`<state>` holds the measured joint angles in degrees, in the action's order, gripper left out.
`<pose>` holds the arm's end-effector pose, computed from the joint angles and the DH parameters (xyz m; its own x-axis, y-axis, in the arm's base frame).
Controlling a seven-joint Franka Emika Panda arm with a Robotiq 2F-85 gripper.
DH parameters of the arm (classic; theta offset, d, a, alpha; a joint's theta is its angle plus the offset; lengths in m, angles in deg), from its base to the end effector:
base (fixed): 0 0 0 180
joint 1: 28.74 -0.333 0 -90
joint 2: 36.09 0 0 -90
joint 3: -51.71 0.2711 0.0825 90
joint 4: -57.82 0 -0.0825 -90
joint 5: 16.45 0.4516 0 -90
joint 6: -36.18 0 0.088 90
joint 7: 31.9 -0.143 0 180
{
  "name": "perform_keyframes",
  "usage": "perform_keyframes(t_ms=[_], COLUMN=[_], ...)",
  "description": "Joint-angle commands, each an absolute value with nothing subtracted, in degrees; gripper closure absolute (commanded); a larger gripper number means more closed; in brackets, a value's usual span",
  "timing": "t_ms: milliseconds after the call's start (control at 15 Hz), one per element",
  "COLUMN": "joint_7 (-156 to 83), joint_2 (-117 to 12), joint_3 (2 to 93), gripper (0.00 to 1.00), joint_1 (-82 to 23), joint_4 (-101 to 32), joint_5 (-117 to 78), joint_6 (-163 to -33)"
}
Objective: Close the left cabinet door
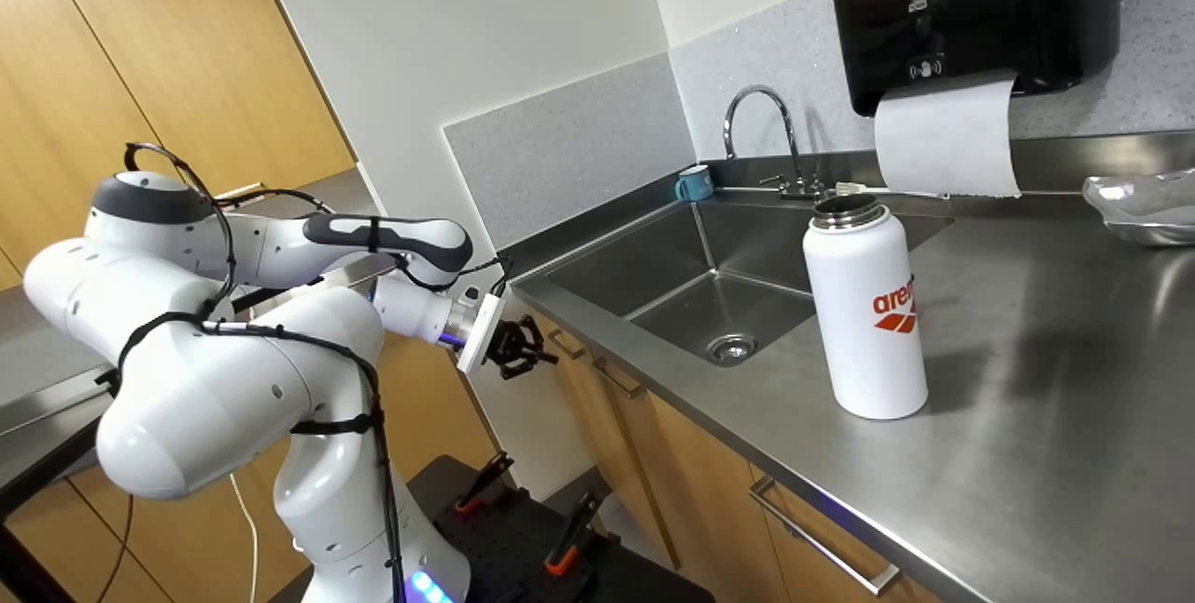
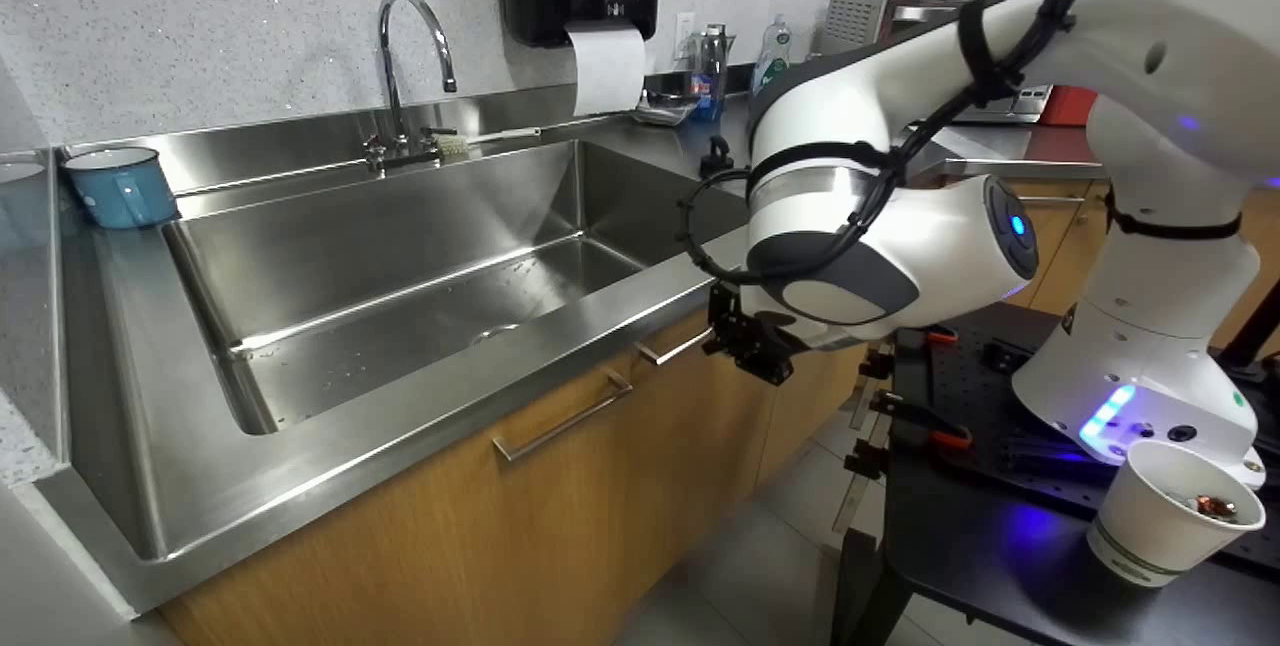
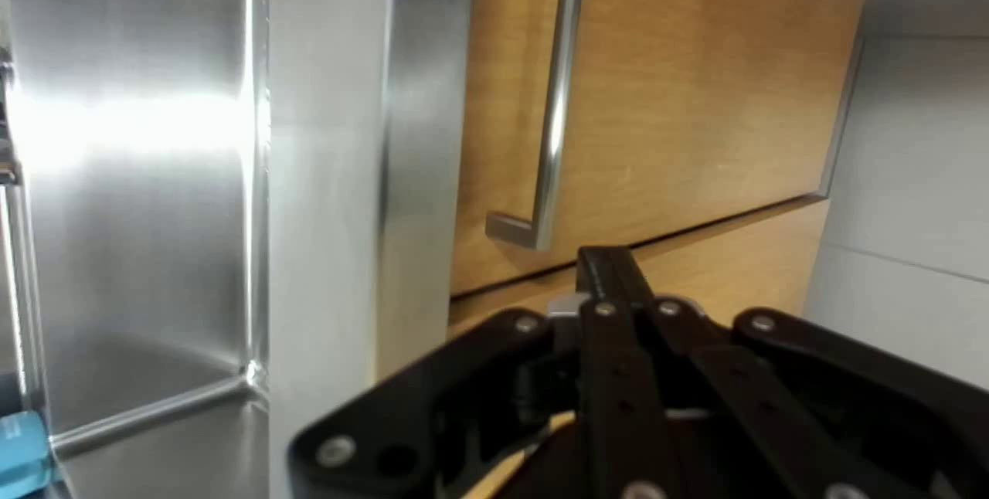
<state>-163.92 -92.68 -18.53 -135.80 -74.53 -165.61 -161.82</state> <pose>0.4040 0.1421 0.0768 0.3754 0.9123 -0.1635 0.7288 -0.1816 0.6602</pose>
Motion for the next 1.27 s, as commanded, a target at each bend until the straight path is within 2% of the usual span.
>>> perform_keyframes(t_ms=[0,800,1133,1200], joint_7=[-164.3,-166.3,-166.9,-164.7], joint_2=[-86.0,-66.0,-61.7,-60.4], joint_3=[-27.2,-60.2,-73.5,-70.1], gripper=[1.00,1.00,1.00,1.00], joint_1=[-143.8,-171.4,-182.6,-177.9], joint_4=[-82.5,-89.4,-91.6,-89.6], joint_5=[-165.5,-165.7,-165.6,-163.0], joint_6=[-161.8,-161.8,-161.8,-161.8])
